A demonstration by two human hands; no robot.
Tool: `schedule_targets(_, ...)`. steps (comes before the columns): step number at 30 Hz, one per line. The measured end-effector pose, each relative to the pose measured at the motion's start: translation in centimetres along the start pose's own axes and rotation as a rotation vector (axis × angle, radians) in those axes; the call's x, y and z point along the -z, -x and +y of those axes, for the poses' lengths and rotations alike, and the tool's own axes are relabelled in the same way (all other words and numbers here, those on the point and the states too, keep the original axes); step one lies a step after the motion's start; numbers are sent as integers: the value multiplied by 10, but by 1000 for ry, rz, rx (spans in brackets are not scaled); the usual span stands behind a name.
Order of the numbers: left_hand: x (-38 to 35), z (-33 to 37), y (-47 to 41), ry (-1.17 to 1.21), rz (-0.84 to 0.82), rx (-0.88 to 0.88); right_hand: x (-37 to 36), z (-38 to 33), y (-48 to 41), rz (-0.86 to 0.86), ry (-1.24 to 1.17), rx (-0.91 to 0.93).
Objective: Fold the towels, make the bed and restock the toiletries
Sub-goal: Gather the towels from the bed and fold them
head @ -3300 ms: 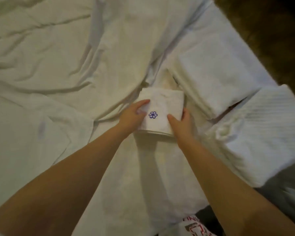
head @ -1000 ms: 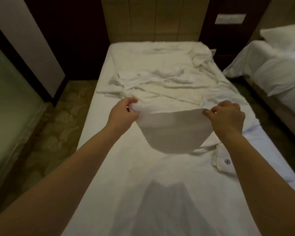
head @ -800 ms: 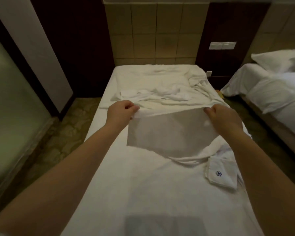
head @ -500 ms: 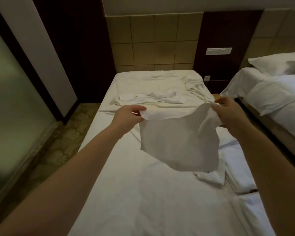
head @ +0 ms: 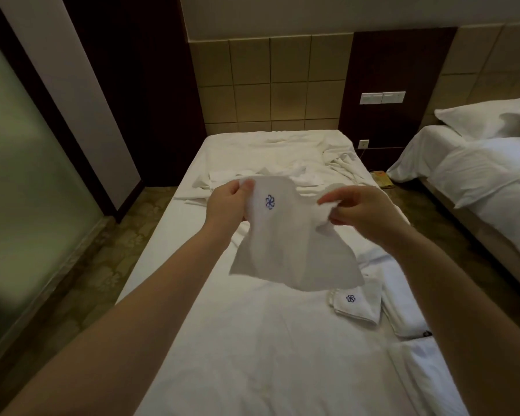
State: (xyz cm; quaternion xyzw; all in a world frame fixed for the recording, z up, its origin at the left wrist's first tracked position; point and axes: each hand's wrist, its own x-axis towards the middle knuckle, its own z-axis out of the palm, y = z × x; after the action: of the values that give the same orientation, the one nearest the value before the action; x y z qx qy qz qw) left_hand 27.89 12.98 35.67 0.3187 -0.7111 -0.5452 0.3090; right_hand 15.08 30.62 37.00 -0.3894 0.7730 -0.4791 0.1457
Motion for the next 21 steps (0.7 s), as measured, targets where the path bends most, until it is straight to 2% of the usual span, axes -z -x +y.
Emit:
schedule_targets(3,-10,4,8,-15,-23,-44,-19,-8,2,96,340,290)
schedule_targets(8,-18,8,25,47,-70,-59,-41,-20,-2,310,585,612)
schedule_targets(13,-17,7,37,104,-137,-35,-56,-29,-7,209,567,460)
schedule_targets(18,-2,0,30,81,-249,-101,-66,-29,-19,282,539,506)
schedule_targets(21,10,-5,20,173,-240,-47,-68,-32,-27,246,504,508)
